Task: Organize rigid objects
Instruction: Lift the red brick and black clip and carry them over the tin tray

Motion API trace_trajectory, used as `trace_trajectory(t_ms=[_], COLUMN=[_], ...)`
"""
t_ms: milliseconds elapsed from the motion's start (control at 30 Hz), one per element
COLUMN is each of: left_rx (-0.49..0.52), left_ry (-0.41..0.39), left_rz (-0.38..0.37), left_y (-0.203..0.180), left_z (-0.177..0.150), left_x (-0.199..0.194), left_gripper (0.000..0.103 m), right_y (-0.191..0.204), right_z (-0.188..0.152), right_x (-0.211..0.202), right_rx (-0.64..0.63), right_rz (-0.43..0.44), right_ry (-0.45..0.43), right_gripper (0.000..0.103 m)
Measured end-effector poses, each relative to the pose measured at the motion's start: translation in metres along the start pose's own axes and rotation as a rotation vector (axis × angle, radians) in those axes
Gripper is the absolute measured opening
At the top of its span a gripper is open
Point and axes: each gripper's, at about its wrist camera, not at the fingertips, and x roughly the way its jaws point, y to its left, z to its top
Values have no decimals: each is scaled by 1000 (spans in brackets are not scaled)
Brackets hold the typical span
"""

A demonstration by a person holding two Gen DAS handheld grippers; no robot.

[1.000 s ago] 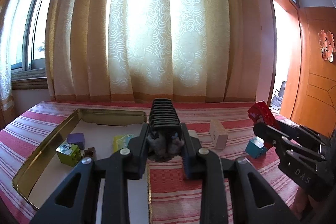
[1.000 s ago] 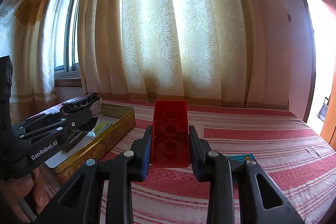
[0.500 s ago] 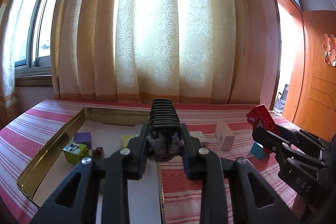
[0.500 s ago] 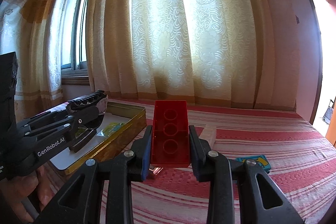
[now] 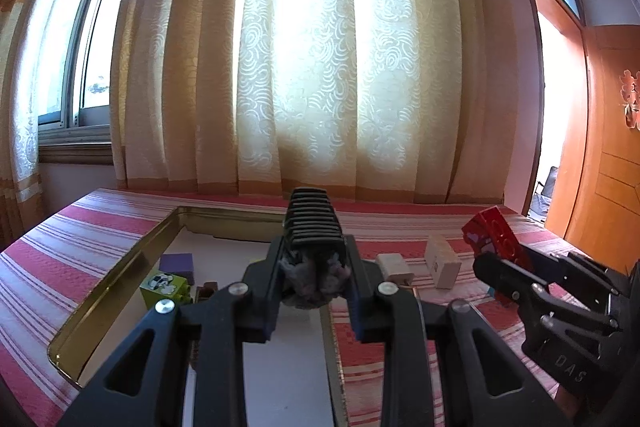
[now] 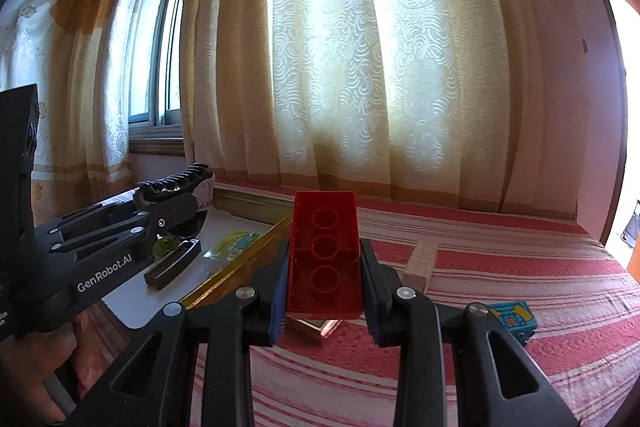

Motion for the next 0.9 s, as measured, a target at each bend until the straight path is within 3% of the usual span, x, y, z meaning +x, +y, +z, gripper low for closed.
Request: trace_trajectory(t_ms=[900], left_rx=[-16], left_ry=[2], left_rz=[28], left_y=[21], left_z=[-1], left_x=[-3], left_gripper=[26], right_y=[24], right_z=[4], right_x=[13], right_rx=[-37], right_rz=[58], right_ry=[14], right_gripper=[34])
